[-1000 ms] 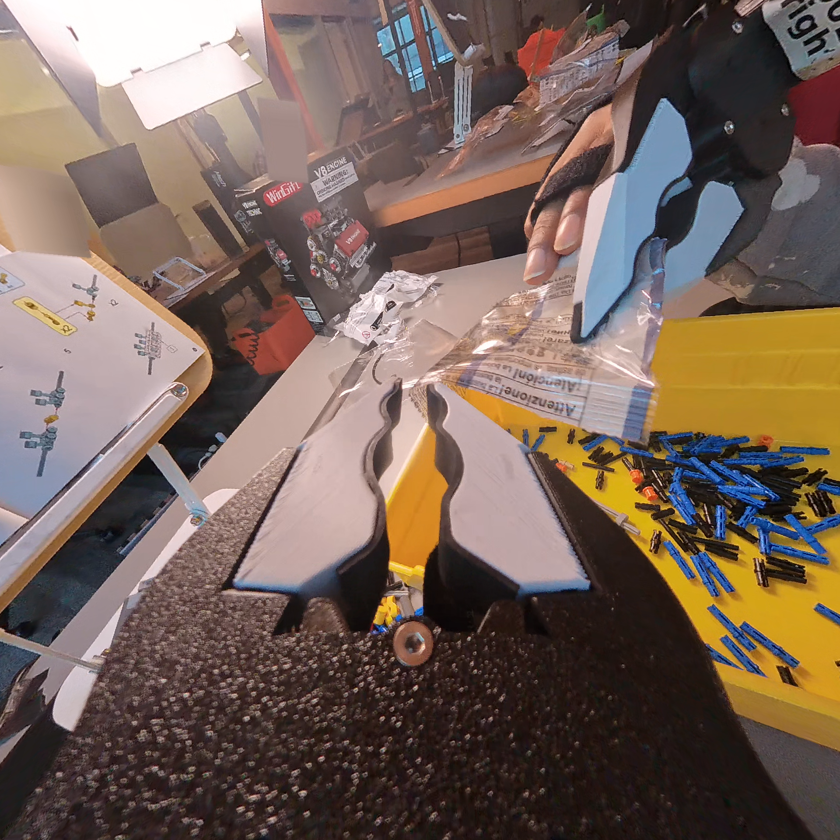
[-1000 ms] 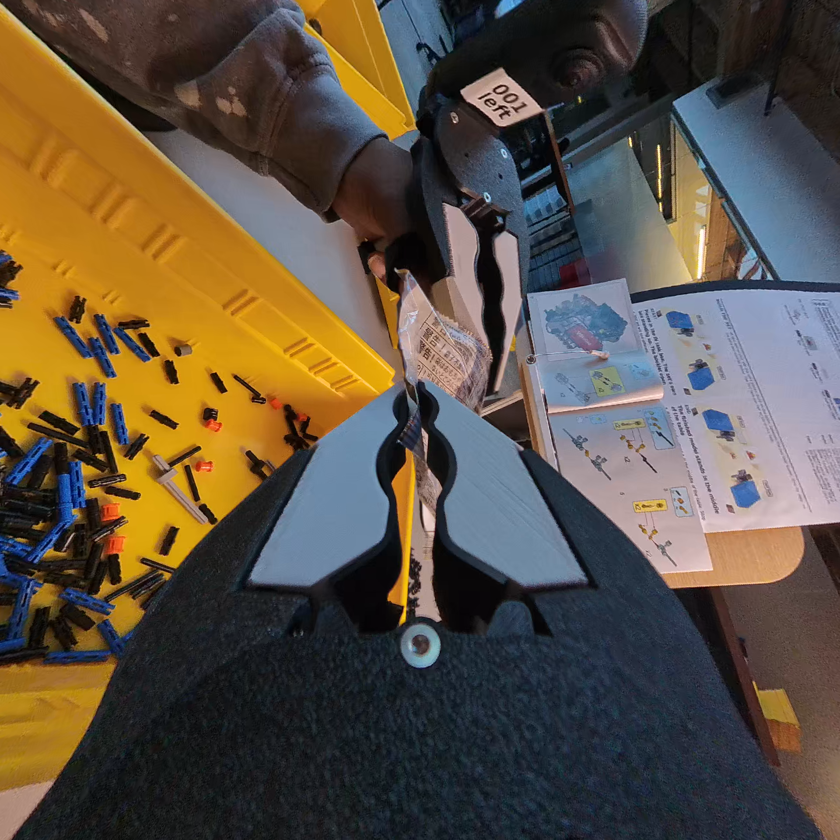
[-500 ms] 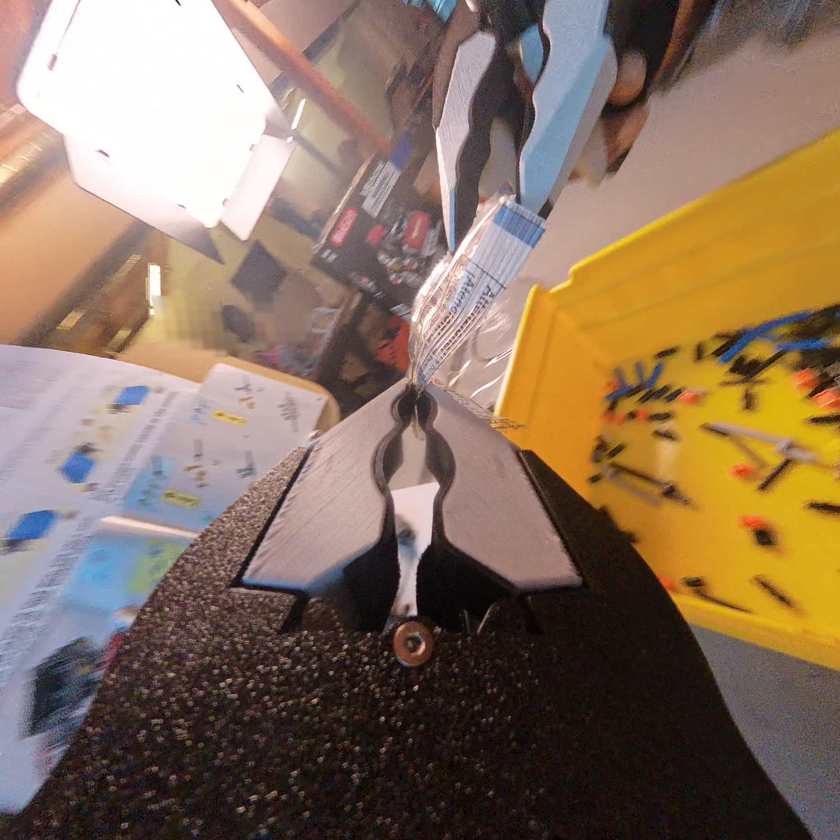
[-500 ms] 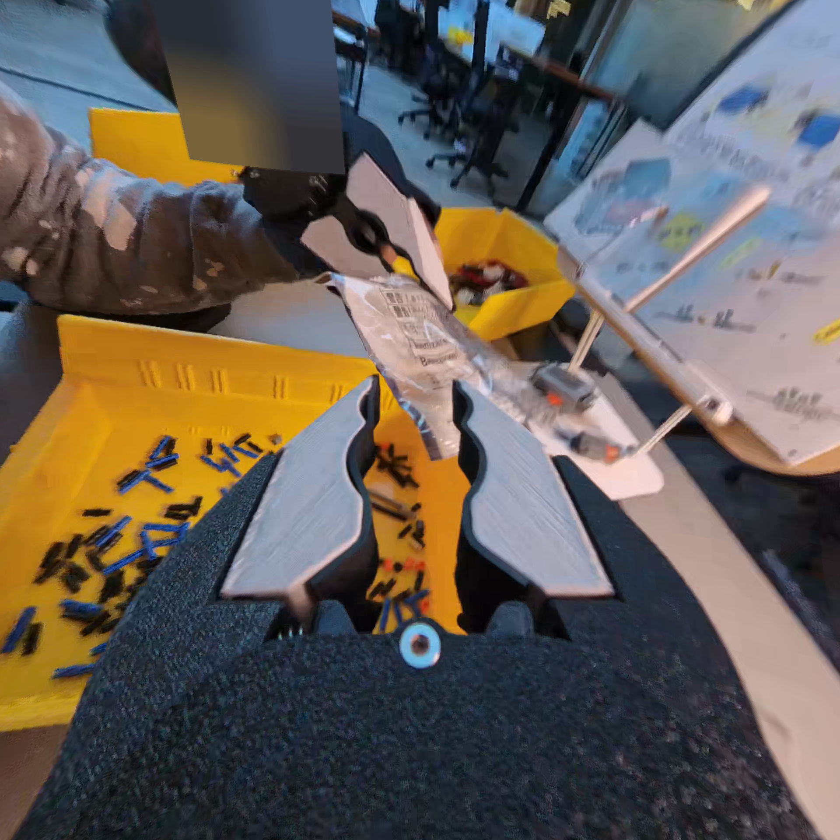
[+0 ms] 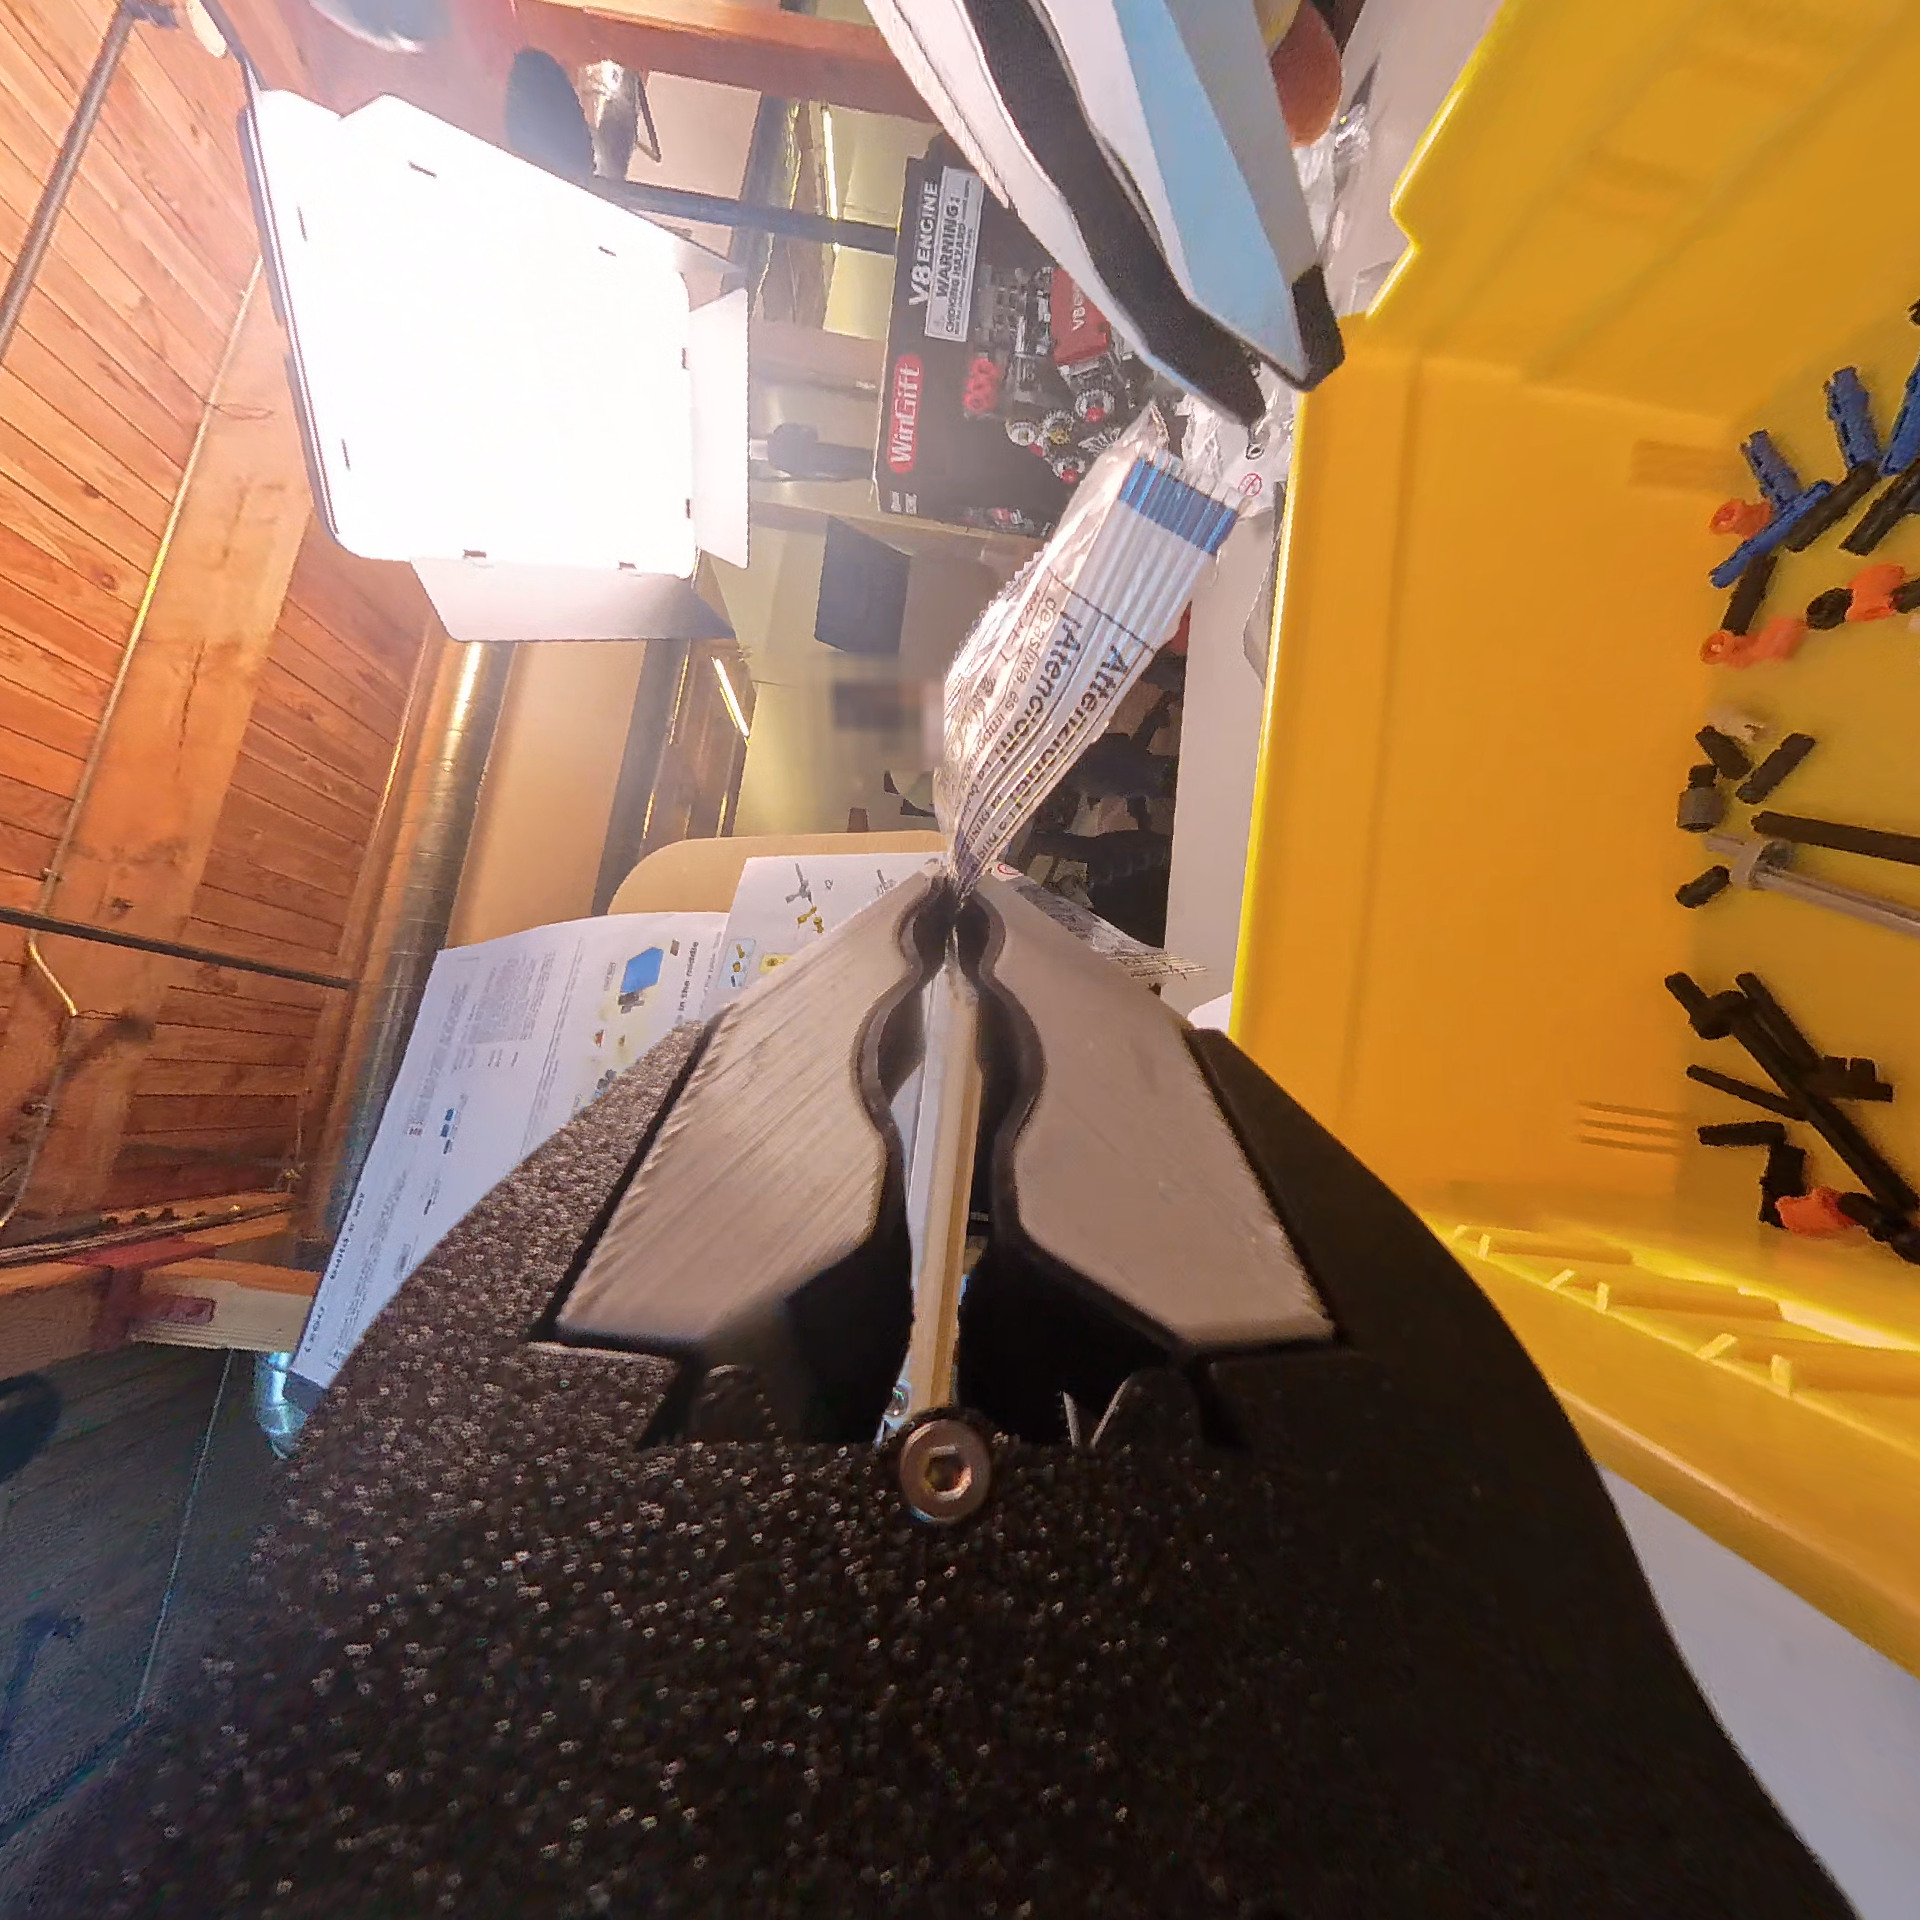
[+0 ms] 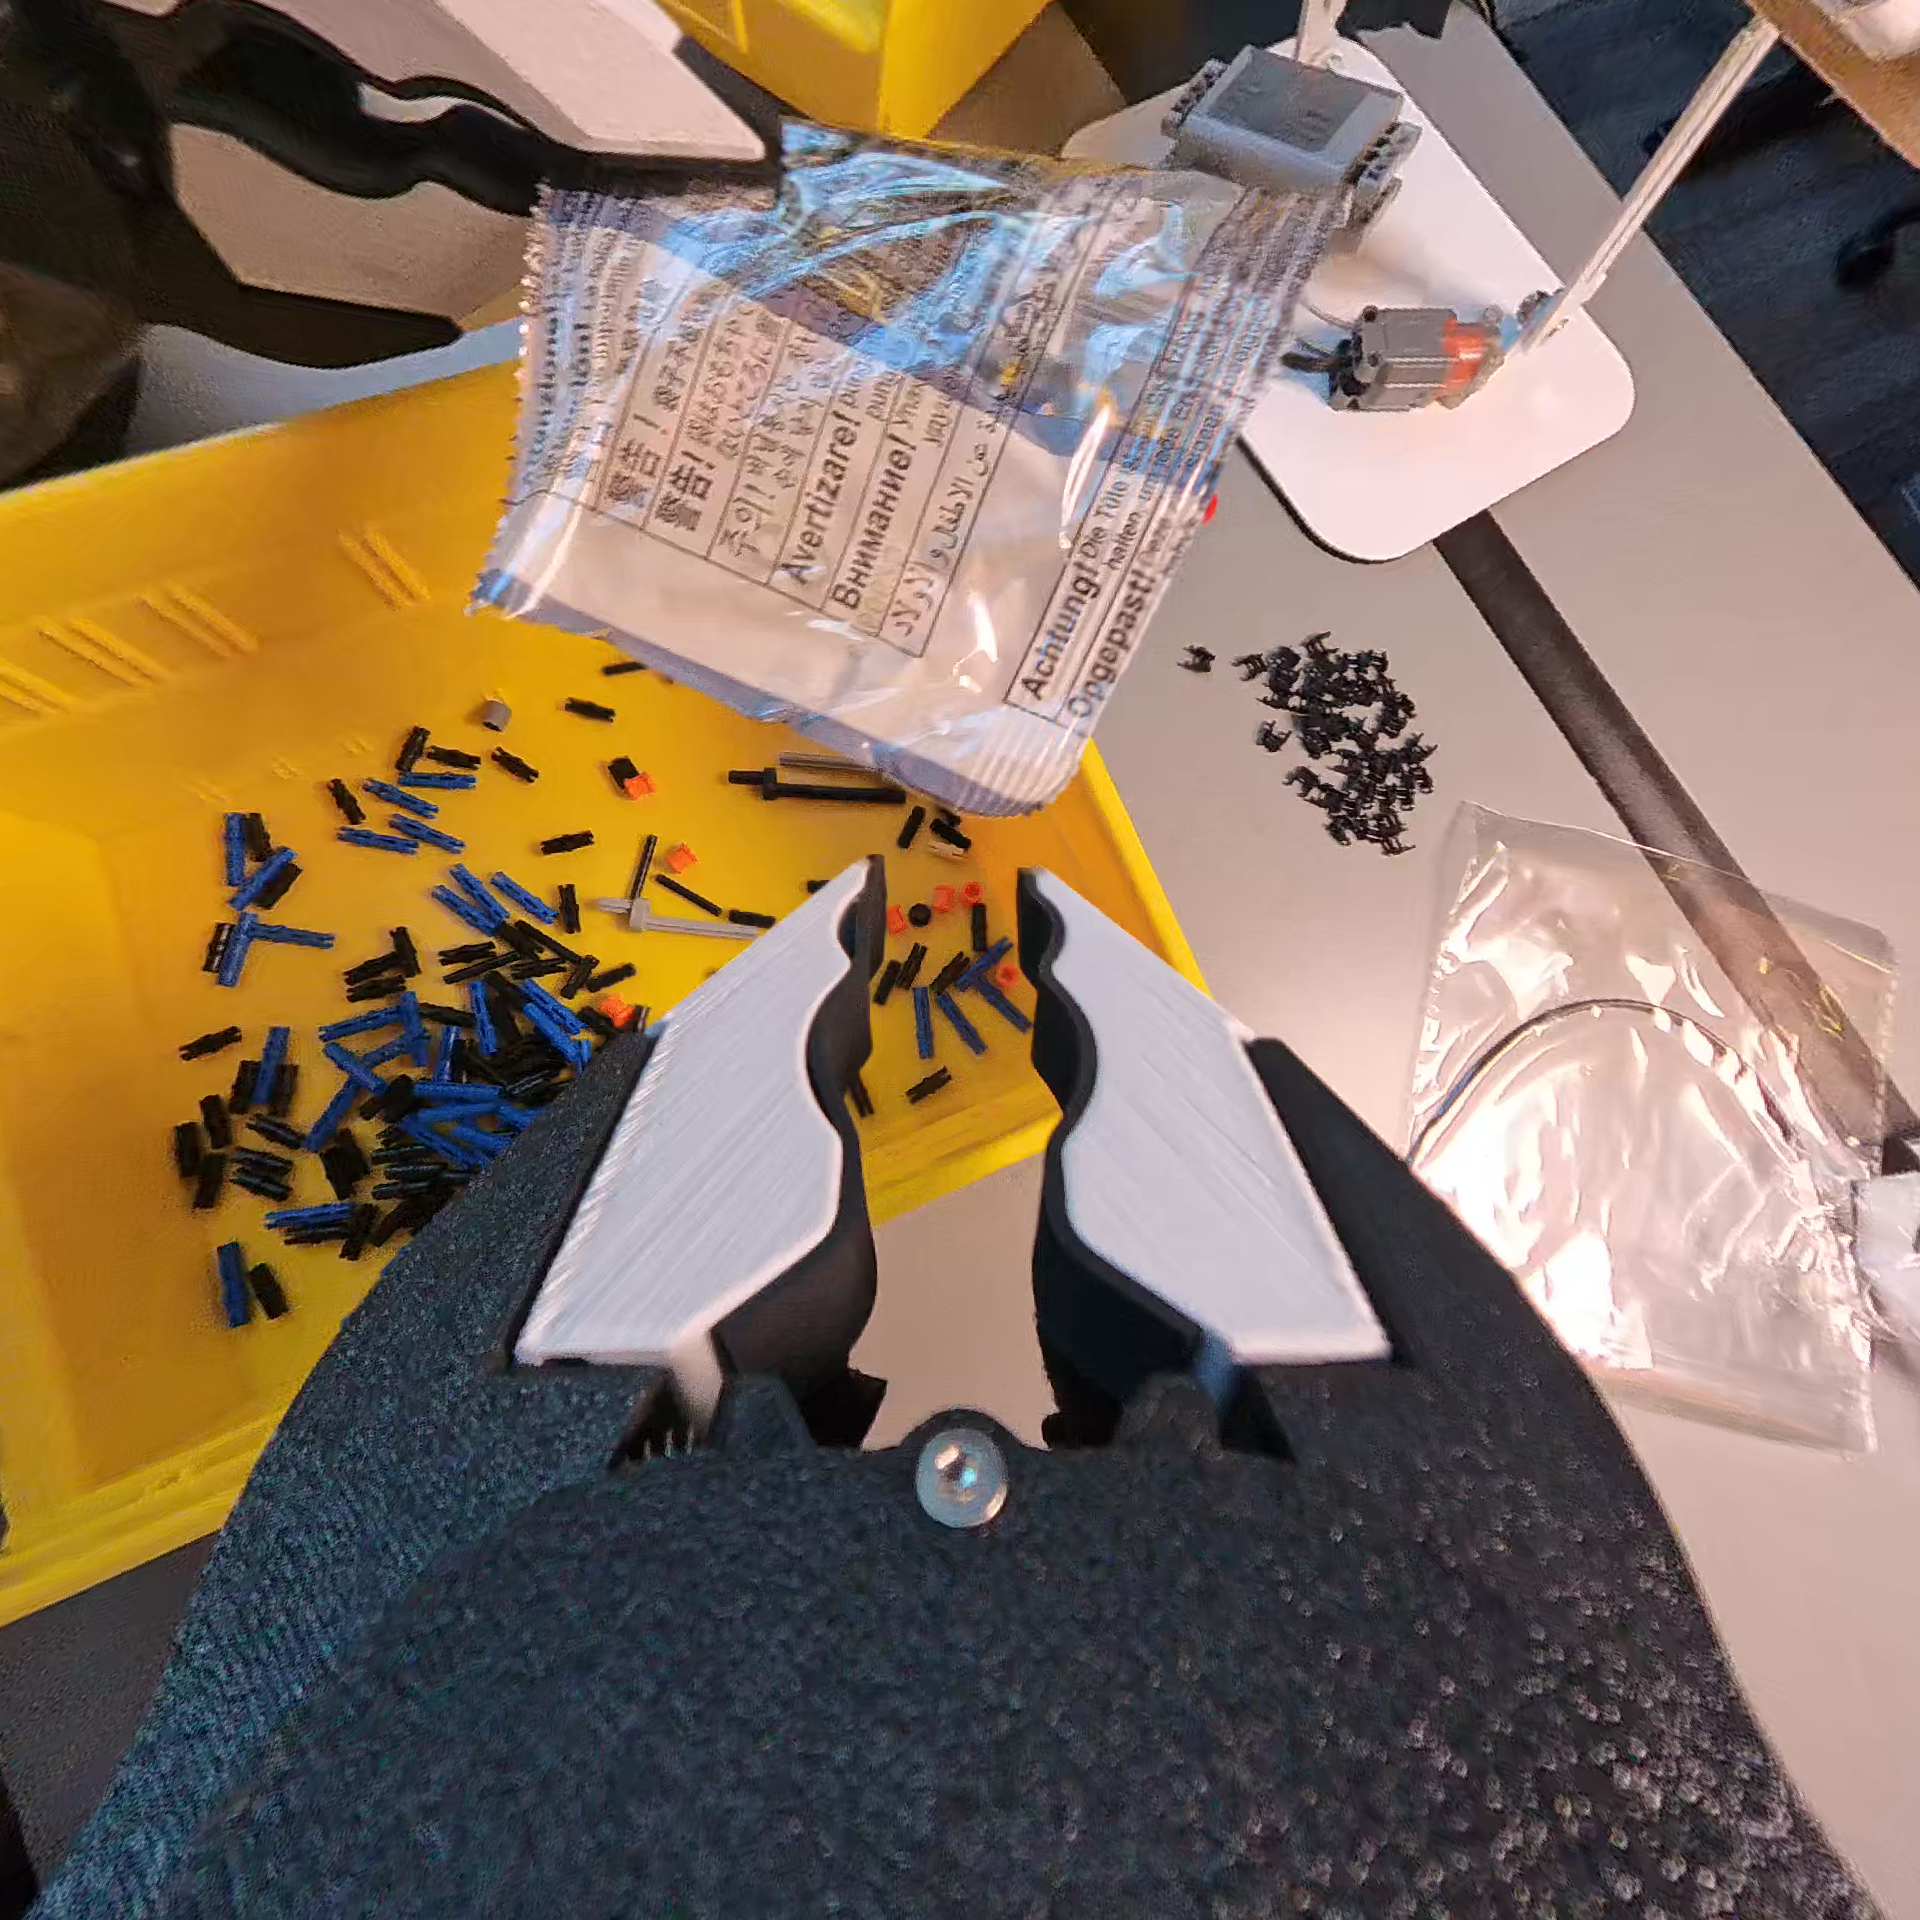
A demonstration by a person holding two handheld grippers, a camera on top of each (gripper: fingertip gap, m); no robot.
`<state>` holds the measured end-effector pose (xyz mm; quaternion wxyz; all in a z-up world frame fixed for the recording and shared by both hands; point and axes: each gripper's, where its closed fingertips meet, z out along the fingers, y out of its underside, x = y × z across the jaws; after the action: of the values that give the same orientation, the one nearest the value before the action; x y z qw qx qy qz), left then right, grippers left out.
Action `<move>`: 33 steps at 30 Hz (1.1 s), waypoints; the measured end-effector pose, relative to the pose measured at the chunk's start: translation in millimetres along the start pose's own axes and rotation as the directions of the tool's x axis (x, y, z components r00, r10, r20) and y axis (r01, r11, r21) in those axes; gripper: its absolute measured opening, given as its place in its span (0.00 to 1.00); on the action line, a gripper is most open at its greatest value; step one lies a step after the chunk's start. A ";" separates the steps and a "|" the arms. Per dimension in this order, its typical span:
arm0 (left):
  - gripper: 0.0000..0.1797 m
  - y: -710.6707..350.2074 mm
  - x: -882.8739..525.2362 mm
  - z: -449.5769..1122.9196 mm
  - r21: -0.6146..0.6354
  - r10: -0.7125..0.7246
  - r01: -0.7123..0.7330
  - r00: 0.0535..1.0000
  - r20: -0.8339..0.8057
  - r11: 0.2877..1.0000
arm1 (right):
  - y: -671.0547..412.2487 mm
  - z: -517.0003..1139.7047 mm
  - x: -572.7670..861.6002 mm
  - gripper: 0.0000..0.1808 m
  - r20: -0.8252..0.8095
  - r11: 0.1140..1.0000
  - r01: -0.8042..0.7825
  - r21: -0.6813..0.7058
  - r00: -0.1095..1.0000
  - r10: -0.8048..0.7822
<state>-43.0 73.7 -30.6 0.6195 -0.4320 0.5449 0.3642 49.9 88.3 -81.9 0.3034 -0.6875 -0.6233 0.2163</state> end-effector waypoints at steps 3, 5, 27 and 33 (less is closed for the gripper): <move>0.00 -14.2 -0.8 -1.2 0.033 0.021 -0.021 1.000 0.005 0.999 | 3.5 4.3 4.9 0.16 -0.029 1.000 0.024 -0.019 0.999 -0.024; 0.00 -23.6 -3.0 -2.7 0.055 0.031 -0.032 0.999 0.013 0.998 | 5.2 7.4 2.6 0.17 -0.027 0.997 0.071 -0.031 0.997 -0.072; 0.02 -43.6 -10.6 -29.2 -0.002 -0.696 0.944 0.241 -0.676 0.329 | -67.1 -63.9 -43.5 0.00 -0.016 0.683 0.359 0.637 0.891 -0.454; 0.20 -13.5 -24.8 -25.9 -0.068 -0.782 0.964 0.167 -0.601 0.258 | -40.4 -136.6 36.2 0.00 -0.213 0.771 0.232 0.593 0.969 -0.127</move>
<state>-43.4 45.2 -5.0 0.5995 -0.6359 0.3823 -0.3001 117.6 105.5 47.4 0.5786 -0.5038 -0.5555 0.3207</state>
